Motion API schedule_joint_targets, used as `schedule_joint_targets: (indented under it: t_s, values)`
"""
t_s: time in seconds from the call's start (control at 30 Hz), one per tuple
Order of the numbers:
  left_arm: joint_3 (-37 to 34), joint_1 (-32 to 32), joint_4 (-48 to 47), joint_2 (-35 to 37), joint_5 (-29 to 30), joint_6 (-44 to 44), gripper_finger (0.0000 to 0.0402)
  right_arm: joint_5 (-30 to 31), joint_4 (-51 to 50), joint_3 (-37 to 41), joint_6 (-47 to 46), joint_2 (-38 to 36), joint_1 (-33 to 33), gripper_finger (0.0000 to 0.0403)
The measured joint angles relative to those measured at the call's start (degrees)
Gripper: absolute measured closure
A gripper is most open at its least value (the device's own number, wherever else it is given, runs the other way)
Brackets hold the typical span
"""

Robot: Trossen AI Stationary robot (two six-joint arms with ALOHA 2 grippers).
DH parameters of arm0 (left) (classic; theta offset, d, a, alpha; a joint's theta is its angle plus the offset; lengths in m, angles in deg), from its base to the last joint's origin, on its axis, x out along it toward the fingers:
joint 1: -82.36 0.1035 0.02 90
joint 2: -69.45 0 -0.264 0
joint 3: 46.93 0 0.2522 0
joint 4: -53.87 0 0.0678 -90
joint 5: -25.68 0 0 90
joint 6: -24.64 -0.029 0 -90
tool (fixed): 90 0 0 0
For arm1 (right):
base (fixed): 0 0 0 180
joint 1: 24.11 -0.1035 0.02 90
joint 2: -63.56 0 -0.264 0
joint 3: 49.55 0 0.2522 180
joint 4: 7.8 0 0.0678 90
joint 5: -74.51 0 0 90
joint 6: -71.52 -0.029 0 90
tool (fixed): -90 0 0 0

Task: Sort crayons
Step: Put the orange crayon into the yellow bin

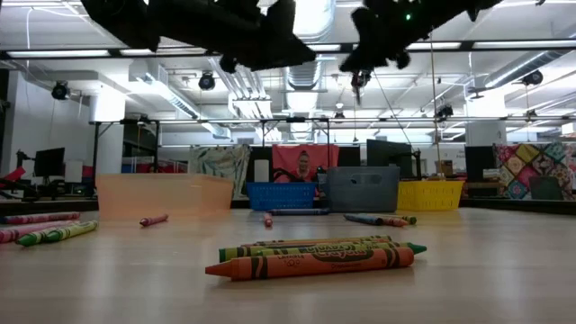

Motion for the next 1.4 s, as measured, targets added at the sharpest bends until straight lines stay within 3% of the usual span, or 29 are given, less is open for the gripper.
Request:
schedule_joint_targets:
  t_s: [0.07, 0.17, 0.47, 0.63, 0.83, 0.93, 1.17, 1.4]
  values:
    - [0.0, 0.1, -2.5, 1.2, 3.6, -0.5, 0.0251, 4.3, -5.9, -1.4, -2.5, 0.0, 2.6, 0.0389]
    - [0.0, 0.1, -5.3, 2.7, 8.1, -1.1, 0.0251, 4.4, -13.1, -2.5, -7.1, 0.0, 8.1, 0.0389]
    - [0.0, 0.3, -11.4, 5.4, 10.4, -1.1, 0.0251, -8.6, -23.7, -1.2, -20.8, 5.3, 26.4, 0.039]
    - [0.0, 0.9, -14.6, 7.5, 10.3, -1.1, 0.0251, -10.2, -24.6, -1.1, -22.2, 11.6, 29.7, 0.0384]
    - [0.0, 4.4, -24.8, 13.8, 9.7, -1.1, 0.0251, -10.2, -24.6, -2.6, -21.8, 18.1, 30.6, 0.0346]
    - [0.0, 8.3, -30.7, 17.3, 5.4, -1.1, 0.0251, -10.1, -24.7, -3.7, -21.7, 20.2, 30.8, 0.0328]
    - [0.0, 24.0, -46.4, 21.4, -11.9, -0.5, 0.0251, -9.9, -24.6, -7.2, -18.4, 21.0, 30.8, 0.0301]
    - [0.0, 38.1, -51.3, 20.2, -29.8, 5.1, 0.0251, -9.8, -22.7, -9.1, -9.8, 18.4, 30.8, 0.0306]
